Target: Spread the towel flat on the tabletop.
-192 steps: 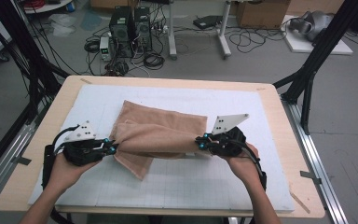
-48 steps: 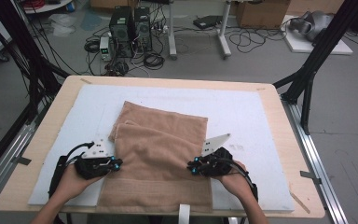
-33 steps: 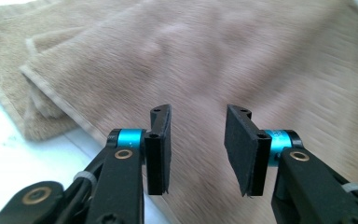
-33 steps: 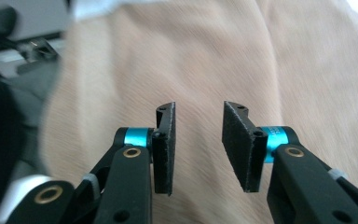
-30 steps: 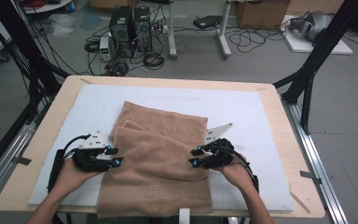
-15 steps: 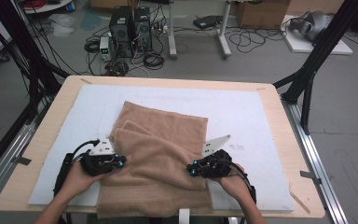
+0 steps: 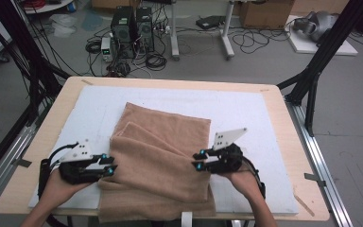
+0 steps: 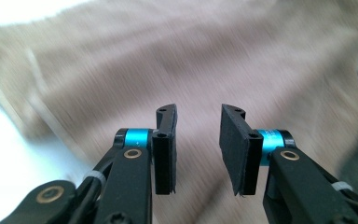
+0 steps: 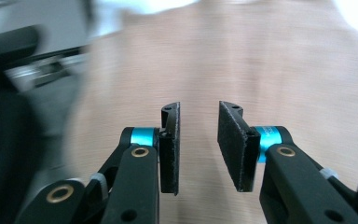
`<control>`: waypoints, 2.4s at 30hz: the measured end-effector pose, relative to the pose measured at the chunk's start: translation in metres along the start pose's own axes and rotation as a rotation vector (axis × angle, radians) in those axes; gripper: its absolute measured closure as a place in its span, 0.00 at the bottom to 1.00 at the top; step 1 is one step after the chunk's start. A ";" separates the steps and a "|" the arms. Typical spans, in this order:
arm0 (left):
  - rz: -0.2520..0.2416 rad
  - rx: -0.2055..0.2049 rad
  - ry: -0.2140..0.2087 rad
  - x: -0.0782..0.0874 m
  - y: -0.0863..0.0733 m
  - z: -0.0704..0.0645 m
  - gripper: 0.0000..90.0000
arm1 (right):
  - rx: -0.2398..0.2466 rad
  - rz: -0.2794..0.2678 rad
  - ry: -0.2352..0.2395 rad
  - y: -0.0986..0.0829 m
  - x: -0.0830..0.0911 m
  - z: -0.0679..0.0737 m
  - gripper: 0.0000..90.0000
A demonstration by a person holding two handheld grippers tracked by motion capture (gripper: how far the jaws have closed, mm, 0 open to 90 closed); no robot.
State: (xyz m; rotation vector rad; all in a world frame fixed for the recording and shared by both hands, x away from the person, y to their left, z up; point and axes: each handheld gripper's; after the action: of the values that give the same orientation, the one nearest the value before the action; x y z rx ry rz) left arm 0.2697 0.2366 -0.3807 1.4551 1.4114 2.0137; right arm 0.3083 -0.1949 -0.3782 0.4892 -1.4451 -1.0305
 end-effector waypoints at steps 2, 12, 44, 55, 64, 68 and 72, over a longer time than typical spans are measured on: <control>-0.004 0.002 0.047 -0.013 0.009 0.010 0.71 | -0.024 0.035 -0.090 0.000 -0.003 -0.020 0.74; 0.161 0.072 0.062 -0.076 0.007 0.042 0.64 | -0.130 0.200 -0.232 -0.022 -0.046 -0.073 0.74; 0.181 0.049 0.060 -0.072 0.007 0.039 0.58 | -0.069 0.100 -0.131 -0.017 -0.003 -0.040 0.68; 0.277 -0.021 0.035 -0.089 0.003 0.030 0.94 | -0.016 0.206 -0.035 -0.043 -0.040 -0.018 0.95; 0.034 0.078 0.128 -0.067 0.017 0.040 0.95 | 0.022 0.172 -0.197 -0.008 -0.017 -0.037 0.96; 0.037 0.101 0.210 -0.086 0.019 0.045 0.95 | 0.003 0.157 -0.295 0.002 -0.019 -0.064 0.95; 0.074 0.140 0.209 -0.096 0.015 0.052 0.86 | -0.053 0.177 -0.321 -0.001 -0.031 -0.080 0.90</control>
State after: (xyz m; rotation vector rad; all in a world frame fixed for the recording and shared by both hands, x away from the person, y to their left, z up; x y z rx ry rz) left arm 0.3609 0.1910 -0.4220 1.4031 1.6340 2.2074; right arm 0.3896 -0.1942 -0.4069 0.1567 -1.7056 -1.0336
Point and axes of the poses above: each handheld gripper's, and its own axes: x roughly backward along the jaws, y roughly out of its top, z roughly to its left, and after that the axes turned 2 degrees about -x, right-handed
